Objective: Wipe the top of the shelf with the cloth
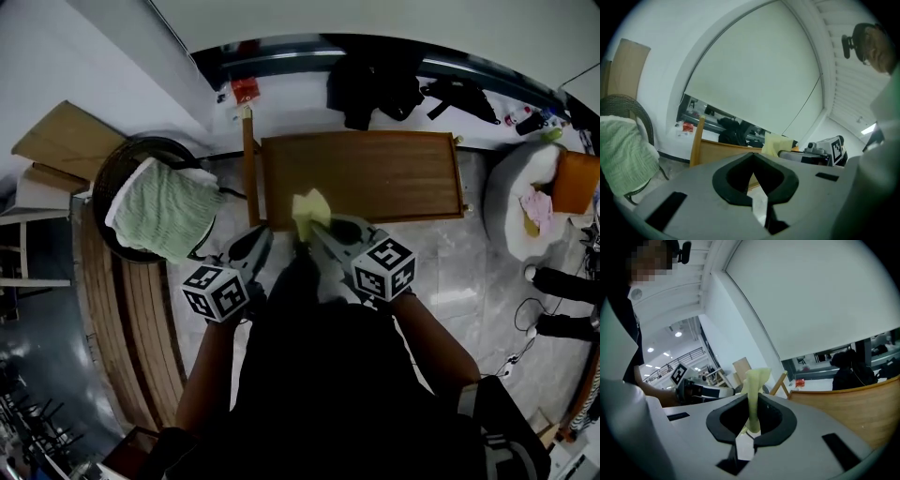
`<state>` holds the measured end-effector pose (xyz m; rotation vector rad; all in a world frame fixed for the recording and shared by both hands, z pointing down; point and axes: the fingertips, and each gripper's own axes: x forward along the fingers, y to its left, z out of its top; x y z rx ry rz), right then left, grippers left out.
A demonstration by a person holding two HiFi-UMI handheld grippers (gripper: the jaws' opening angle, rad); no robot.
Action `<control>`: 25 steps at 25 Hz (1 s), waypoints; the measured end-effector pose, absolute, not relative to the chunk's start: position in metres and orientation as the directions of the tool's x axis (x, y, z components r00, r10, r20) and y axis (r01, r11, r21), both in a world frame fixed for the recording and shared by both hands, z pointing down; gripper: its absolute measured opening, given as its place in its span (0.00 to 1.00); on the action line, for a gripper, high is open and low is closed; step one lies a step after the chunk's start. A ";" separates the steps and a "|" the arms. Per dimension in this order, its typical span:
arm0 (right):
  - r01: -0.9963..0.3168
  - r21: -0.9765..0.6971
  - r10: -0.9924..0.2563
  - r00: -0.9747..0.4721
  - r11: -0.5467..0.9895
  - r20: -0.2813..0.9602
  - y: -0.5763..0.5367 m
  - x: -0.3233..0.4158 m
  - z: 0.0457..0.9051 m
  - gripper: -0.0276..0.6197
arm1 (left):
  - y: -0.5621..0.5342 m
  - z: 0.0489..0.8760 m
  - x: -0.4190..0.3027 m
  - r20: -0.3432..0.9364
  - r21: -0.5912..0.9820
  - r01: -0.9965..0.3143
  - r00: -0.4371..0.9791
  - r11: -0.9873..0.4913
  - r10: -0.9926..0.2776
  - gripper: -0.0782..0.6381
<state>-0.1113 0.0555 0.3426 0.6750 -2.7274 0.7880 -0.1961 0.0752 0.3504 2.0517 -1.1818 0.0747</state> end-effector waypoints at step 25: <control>-0.643 -0.453 -0.327 -0.734 0.617 0.596 -0.141 -0.212 0.486 0.11 | -0.099 0.422 -0.250 0.513 0.614 -0.751 0.613 -0.242 -0.601 0.12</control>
